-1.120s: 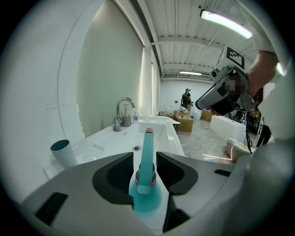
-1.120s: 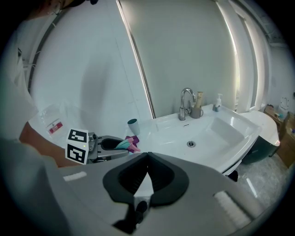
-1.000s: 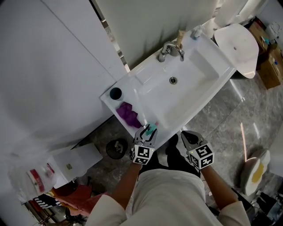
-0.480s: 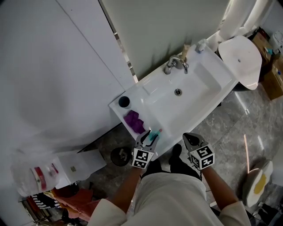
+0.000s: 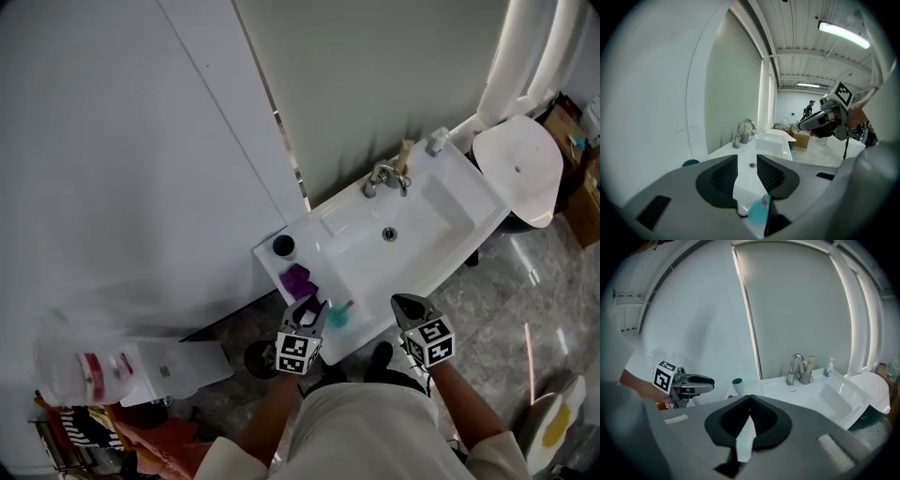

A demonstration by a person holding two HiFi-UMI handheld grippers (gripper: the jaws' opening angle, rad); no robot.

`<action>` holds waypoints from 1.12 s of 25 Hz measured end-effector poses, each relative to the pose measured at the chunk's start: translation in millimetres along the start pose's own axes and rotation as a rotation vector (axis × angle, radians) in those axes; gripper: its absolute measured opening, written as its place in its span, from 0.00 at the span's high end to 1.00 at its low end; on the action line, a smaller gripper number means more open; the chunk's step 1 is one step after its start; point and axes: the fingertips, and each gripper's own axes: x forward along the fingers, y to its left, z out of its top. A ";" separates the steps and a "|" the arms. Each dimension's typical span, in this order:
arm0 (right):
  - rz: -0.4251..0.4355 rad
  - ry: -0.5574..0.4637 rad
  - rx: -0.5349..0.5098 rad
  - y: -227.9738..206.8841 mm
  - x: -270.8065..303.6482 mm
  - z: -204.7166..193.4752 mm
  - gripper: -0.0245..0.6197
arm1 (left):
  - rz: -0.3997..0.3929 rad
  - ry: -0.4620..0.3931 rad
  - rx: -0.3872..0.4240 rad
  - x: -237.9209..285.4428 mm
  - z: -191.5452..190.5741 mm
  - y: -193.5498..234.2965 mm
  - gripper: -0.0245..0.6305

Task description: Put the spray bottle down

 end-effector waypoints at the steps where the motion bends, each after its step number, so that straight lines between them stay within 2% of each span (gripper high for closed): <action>1: 0.002 -0.010 -0.006 -0.5 -0.4 5.7 0.95 | 0.020 0.002 -0.008 -3.7 1.6 6.6 0.77; 9: 0.008 -0.055 -0.051 -9.1 -2.1 42.7 0.95 | 0.180 -0.007 -0.067 -43.3 21.6 58.4 0.86; 15: 0.011 -0.081 -0.079 -17.0 -2.1 65.7 0.95 | 0.254 -0.037 -0.105 -68.2 42.5 81.1 0.90; 18: 0.011 -0.090 -0.103 -18.1 -4.7 77.2 0.95 | 0.269 -0.061 -0.119 -77.7 54.7 86.0 0.92; 22: 0.032 -0.111 -0.127 -12.2 -11.3 94.6 0.95 | 0.249 -0.122 -0.138 -89.6 81.3 83.7 0.94; 28: 0.039 -0.173 -0.132 -8.8 -25.8 118.5 0.95 | 0.253 -0.178 -0.112 -104.5 115.1 78.9 0.95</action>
